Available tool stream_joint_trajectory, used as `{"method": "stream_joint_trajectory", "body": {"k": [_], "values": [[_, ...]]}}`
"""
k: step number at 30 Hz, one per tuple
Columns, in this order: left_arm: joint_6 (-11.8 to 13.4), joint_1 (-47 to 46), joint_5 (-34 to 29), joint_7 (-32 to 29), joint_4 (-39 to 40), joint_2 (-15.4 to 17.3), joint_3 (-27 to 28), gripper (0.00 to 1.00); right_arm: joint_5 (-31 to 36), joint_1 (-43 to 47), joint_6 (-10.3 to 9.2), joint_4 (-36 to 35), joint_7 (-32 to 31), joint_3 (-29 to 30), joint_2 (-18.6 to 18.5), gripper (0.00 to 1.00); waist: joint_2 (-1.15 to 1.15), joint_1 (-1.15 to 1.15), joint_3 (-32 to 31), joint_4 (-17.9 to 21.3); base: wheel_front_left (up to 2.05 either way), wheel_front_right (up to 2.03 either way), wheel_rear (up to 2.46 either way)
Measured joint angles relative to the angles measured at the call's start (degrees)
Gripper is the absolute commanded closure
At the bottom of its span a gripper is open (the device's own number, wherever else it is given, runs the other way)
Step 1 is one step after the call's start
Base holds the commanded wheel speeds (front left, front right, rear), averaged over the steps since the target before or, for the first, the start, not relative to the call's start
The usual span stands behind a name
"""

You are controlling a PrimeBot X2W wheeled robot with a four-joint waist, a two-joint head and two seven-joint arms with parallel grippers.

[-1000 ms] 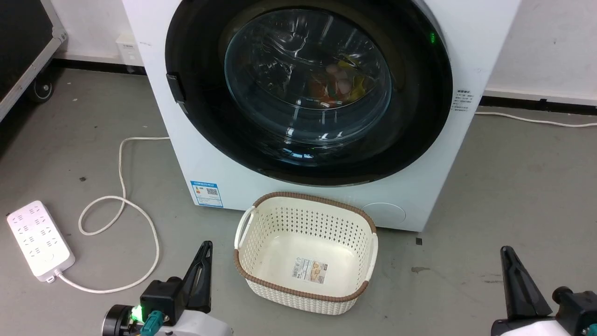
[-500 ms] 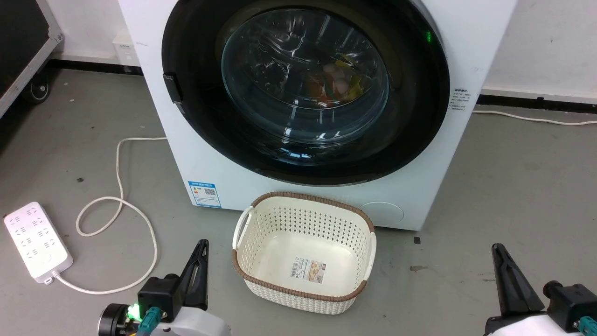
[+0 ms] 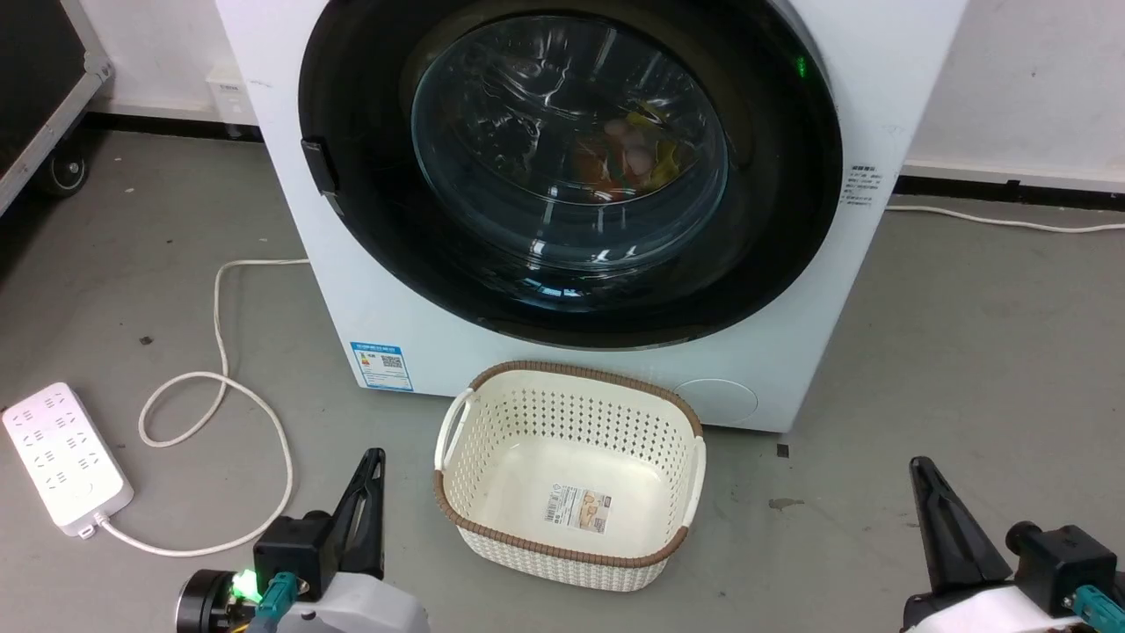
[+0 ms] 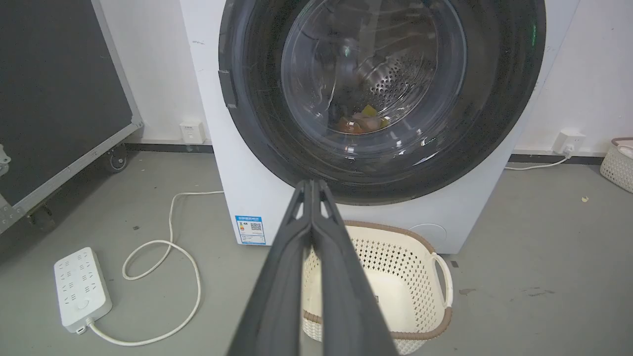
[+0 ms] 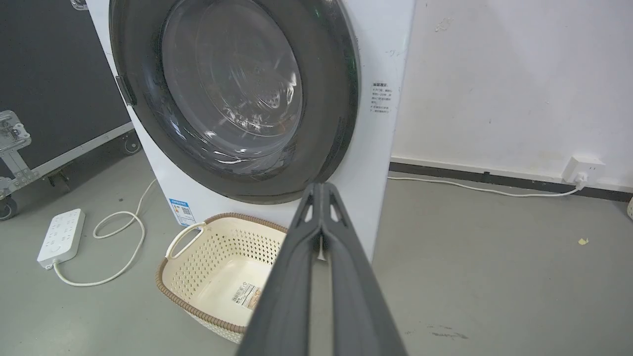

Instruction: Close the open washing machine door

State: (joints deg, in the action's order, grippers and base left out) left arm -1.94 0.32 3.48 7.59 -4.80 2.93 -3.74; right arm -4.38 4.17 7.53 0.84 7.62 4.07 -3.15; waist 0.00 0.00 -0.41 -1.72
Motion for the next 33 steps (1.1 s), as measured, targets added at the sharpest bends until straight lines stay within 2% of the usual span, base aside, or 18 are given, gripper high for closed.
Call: {"method": "stream_joint_trajectory", "body": {"k": [33], "values": [[0.81,-0.01,-1.51,-3.88,2.34,-0.03,1.85,1.00,2.33,-1.90,0.00,-0.23,-3.97,-2.07,0.00,1.00,0.00,0.00,0.22,0.90,0.00,0.00,0.00]]}}
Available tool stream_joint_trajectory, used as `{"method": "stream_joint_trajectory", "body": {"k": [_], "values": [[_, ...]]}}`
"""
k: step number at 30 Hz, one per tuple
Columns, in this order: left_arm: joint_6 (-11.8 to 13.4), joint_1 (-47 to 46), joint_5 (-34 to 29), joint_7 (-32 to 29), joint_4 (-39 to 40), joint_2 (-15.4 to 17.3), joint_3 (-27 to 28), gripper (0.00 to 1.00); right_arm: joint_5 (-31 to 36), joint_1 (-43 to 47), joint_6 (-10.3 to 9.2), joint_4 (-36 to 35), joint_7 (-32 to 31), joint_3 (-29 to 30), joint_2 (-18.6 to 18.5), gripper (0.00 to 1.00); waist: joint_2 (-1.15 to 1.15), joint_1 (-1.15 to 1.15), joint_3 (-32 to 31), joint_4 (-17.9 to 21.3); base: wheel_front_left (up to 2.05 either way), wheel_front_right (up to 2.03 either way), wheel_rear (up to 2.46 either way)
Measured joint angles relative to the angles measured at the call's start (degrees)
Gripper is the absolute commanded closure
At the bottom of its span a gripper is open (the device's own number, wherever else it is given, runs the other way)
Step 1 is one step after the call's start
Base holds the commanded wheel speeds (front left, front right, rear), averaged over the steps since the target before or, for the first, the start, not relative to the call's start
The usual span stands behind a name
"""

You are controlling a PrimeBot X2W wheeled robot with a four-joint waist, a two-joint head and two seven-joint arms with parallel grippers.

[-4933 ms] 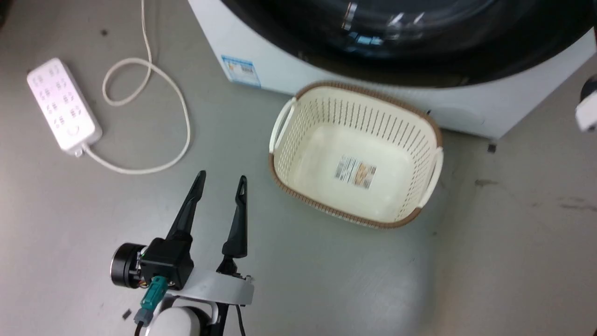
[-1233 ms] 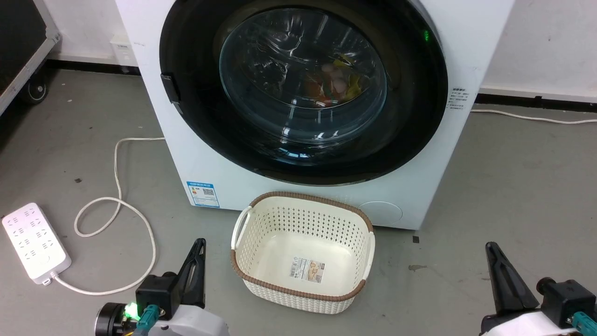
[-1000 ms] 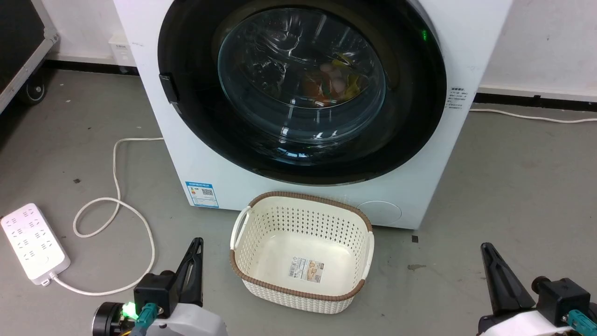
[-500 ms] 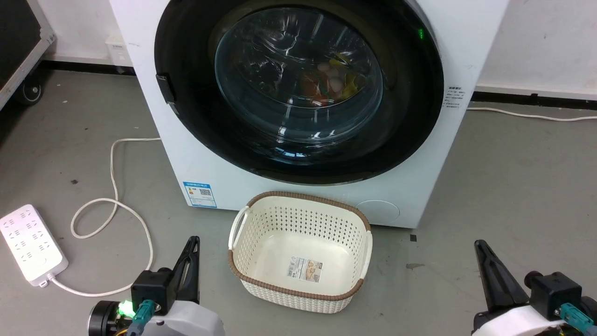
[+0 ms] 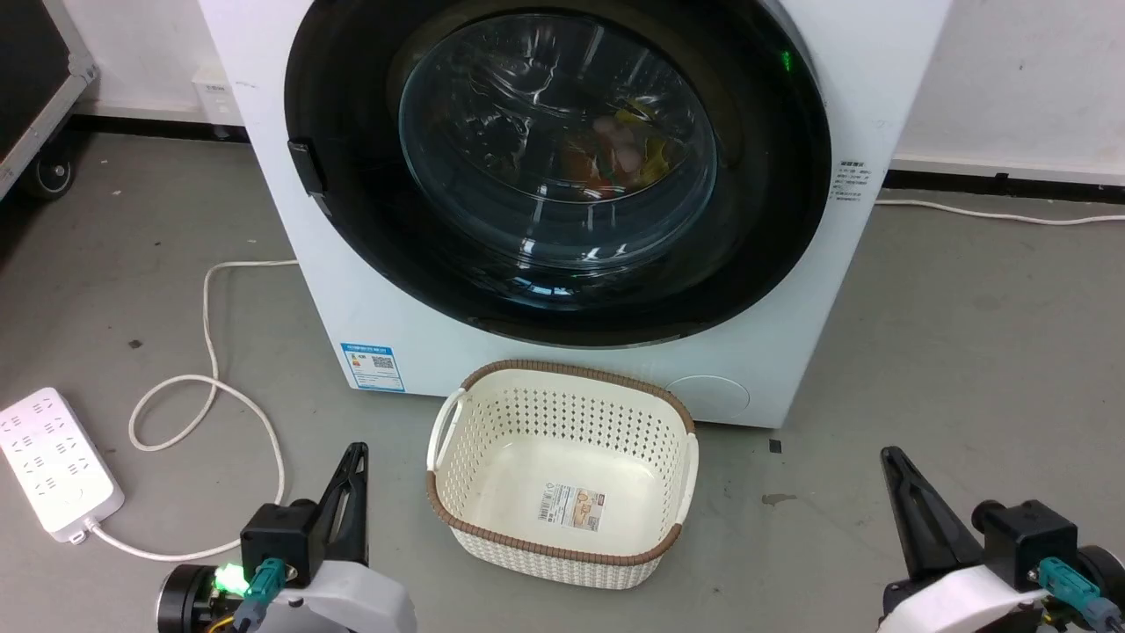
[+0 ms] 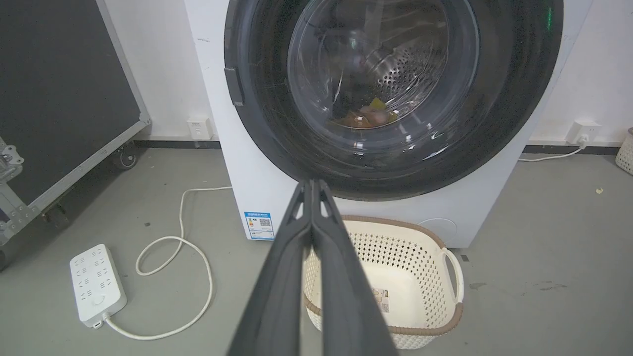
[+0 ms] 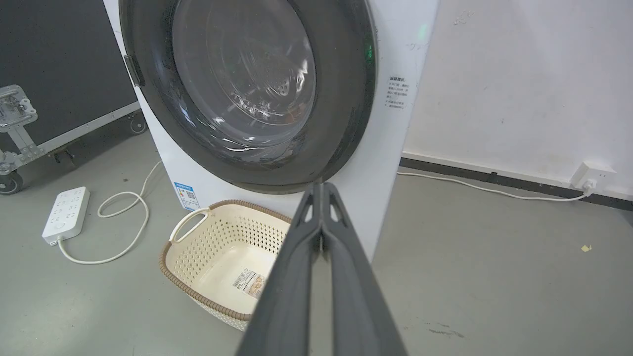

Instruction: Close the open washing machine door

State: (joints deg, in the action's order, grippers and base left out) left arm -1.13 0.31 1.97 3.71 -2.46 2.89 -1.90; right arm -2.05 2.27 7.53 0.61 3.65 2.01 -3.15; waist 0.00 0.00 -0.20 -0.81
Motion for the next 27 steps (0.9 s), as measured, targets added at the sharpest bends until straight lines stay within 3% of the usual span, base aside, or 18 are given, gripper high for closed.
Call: {"method": "stream_joint_trajectory", "body": {"k": [27], "values": [[0.74,-0.01,-1.38,-3.13,1.82,-0.01,1.40,1.00,1.47,-1.42,0.00,-0.20,-3.11,-1.63,0.01,1.00,0.00,0.00,0.17,0.72,0.00,0.00,0.00]]}}
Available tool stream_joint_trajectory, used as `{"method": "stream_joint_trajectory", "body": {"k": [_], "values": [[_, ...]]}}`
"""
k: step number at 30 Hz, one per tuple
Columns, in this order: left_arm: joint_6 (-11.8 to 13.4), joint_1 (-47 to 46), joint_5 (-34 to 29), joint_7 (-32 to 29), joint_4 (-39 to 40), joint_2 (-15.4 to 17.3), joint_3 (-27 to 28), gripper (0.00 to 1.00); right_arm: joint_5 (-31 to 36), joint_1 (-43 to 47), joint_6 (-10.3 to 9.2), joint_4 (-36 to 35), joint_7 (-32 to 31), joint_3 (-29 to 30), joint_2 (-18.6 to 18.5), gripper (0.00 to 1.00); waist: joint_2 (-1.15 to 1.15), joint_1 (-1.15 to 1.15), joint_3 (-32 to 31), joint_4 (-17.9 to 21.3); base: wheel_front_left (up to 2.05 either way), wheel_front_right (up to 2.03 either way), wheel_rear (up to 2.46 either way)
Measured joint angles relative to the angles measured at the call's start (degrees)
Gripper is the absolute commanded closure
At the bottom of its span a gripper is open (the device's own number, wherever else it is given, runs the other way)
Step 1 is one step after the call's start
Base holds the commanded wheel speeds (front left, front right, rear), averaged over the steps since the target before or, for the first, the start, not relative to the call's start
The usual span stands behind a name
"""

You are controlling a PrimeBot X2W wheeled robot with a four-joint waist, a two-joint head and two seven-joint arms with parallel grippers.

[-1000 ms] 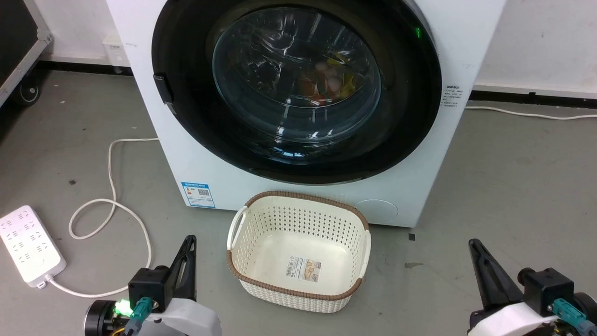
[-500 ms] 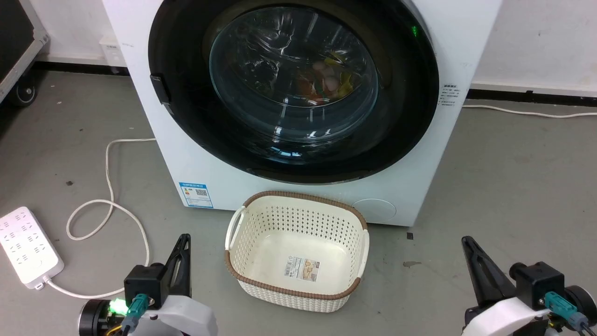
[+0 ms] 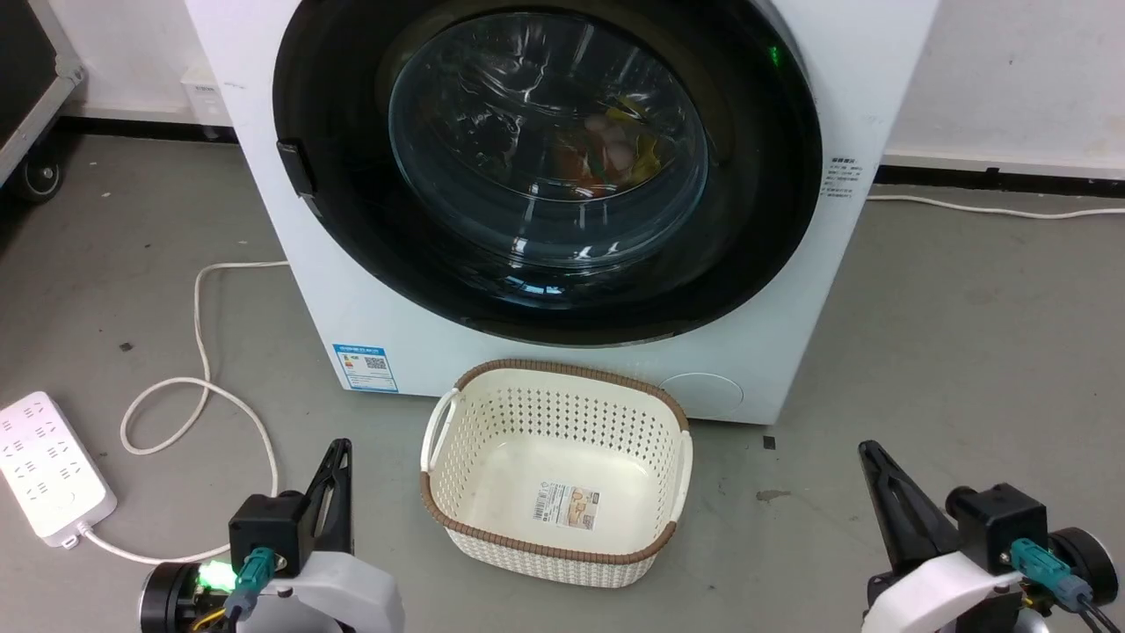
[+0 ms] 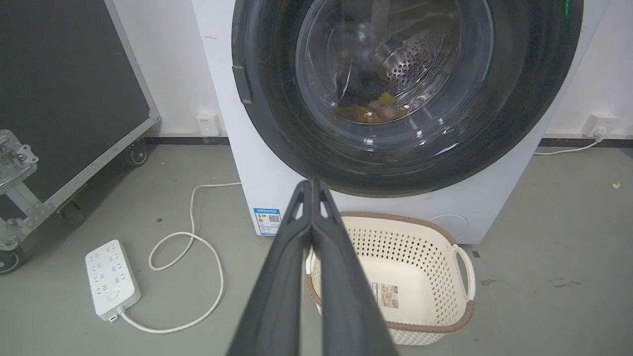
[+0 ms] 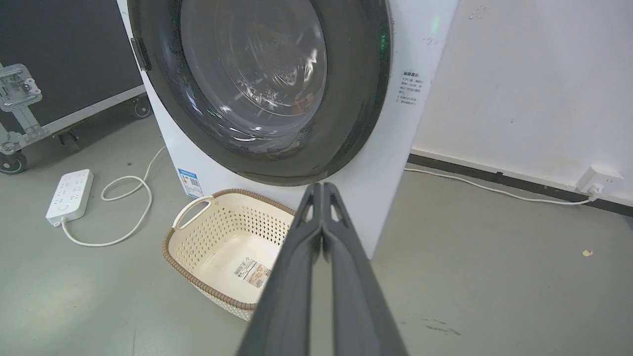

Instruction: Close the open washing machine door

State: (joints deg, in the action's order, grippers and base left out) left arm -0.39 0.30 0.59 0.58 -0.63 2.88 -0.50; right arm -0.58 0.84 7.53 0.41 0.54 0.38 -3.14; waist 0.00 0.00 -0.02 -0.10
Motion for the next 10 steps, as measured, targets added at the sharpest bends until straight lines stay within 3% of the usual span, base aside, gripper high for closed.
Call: {"method": "stream_joint_trajectory", "body": {"k": [10], "values": [[0.24,-0.01,-0.43,-0.56,0.35,0.00,0.35,1.00,0.14,-0.07,0.00,-0.08,-0.52,-0.37,0.00,1.00,0.00,0.01,0.02,0.10,0.00,0.00,0.00]]}}
